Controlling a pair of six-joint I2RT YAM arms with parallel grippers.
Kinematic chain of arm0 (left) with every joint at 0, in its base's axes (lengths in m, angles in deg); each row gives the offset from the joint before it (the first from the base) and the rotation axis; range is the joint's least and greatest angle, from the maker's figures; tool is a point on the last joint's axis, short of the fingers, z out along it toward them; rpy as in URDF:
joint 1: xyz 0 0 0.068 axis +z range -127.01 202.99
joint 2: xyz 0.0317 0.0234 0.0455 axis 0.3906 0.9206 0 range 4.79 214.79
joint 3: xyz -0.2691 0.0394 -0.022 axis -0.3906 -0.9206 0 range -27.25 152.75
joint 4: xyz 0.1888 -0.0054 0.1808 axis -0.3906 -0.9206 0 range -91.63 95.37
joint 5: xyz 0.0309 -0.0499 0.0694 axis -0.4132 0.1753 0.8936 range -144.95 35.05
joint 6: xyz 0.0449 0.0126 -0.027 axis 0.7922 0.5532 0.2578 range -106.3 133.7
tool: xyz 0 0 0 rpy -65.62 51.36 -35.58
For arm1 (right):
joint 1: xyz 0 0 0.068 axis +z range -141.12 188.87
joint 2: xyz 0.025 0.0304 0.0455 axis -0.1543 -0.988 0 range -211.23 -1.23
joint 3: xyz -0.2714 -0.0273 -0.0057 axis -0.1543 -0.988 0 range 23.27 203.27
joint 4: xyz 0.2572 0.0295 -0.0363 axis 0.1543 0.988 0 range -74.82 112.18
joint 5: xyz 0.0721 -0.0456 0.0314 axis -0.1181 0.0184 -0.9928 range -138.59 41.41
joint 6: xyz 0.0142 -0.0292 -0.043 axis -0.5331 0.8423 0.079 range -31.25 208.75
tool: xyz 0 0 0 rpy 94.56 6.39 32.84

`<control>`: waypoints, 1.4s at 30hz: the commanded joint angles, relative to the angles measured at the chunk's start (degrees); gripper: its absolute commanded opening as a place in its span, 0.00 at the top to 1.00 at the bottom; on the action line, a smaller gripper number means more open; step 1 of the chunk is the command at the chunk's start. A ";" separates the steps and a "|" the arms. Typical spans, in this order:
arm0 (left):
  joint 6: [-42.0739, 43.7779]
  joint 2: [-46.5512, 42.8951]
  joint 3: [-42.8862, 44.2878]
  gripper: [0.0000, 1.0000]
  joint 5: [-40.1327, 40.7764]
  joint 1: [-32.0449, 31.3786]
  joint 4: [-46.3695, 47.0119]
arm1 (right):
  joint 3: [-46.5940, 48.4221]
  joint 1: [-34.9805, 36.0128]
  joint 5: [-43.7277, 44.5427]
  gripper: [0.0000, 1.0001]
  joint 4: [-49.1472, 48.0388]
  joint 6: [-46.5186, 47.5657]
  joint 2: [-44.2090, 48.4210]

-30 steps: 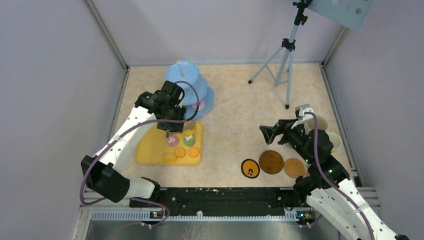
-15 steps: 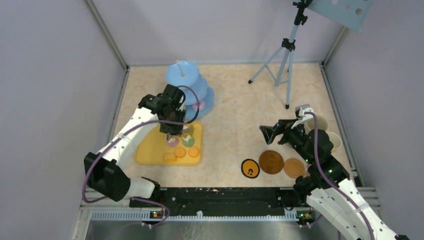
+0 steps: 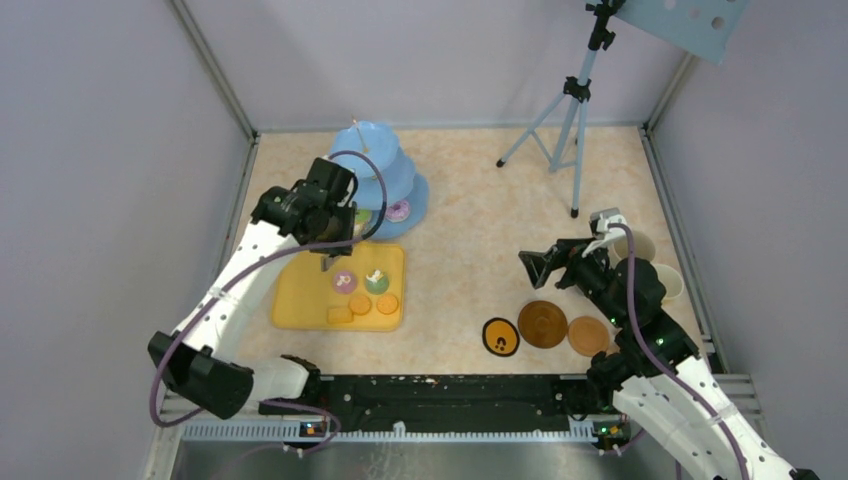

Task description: Serve the afternoon tea

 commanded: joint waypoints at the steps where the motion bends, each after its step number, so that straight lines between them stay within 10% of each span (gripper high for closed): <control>1: -2.18 -7.33 2.18 0.62 1.33 0.26 4.39 | 0.66 0.48 0.15 0.03 -1.66 -0.12 -0.85; 21: -4.63 -1.88 0.10 0.61 0.87 0.27 26.17 | 0.57 0.44 0.60 0.03 -1.84 -0.12 -1.69; 42: -2.22 0.08 -4.06 0.50 4.82 0.26 26.38 | 0.84 0.43 -0.53 0.03 -2.19 -0.01 -3.30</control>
